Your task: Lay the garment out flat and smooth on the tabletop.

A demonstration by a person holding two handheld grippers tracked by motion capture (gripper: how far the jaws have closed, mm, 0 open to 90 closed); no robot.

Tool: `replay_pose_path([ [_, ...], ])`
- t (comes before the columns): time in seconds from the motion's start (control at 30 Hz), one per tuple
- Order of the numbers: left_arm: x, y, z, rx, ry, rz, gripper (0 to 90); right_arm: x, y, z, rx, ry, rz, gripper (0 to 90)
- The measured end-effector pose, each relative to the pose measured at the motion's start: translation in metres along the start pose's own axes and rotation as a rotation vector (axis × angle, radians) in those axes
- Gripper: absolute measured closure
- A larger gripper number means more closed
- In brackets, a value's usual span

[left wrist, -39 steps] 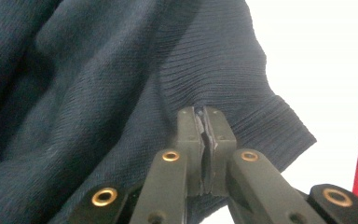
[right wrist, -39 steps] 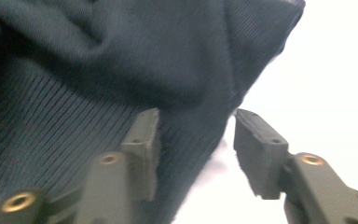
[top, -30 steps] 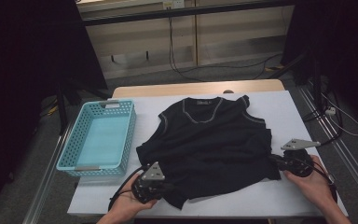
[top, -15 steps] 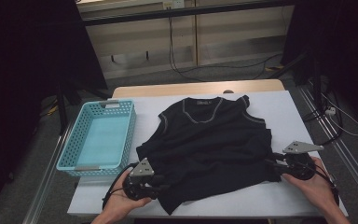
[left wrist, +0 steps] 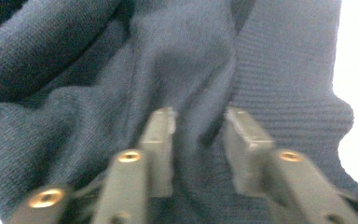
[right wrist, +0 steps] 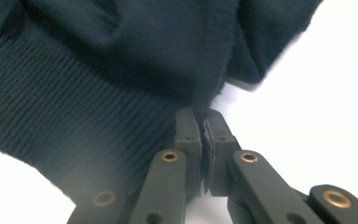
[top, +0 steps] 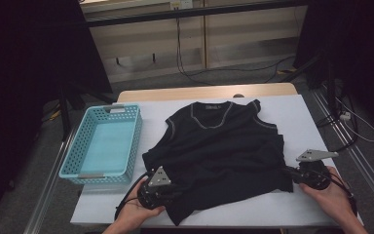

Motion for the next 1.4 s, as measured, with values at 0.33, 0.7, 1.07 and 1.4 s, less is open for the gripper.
replay_pose_path([
  [0.33,0.002,0.010,0.013,0.027,0.000,-0.016,83.7,0.004,0.019,0.017,-0.006,-0.017,-0.006,85.7],
  [0.7,0.003,0.000,0.022,-0.043,-0.006,0.019,55.7,0.026,-0.008,0.017,-0.103,-0.038,0.097,49.4],
  [1.07,-0.024,-0.014,0.014,-0.079,0.026,0.013,28.1,0.071,-0.015,-0.007,-0.055,-0.207,0.184,27.6],
  [1.4,-0.033,-0.010,0.008,-0.058,0.018,-0.023,29.0,0.111,-0.012,-0.032,0.015,-0.283,0.305,29.6],
])
Point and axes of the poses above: each handheld gripper's, and its own axes: z roughly backward along the jaws, y roughly out of its underside, x roughly to its left, the point moved 7 cm from there along -z, roughly forward along the jaws, and after that the axes turned 9 degrees about -y, right-handed, at the moved point
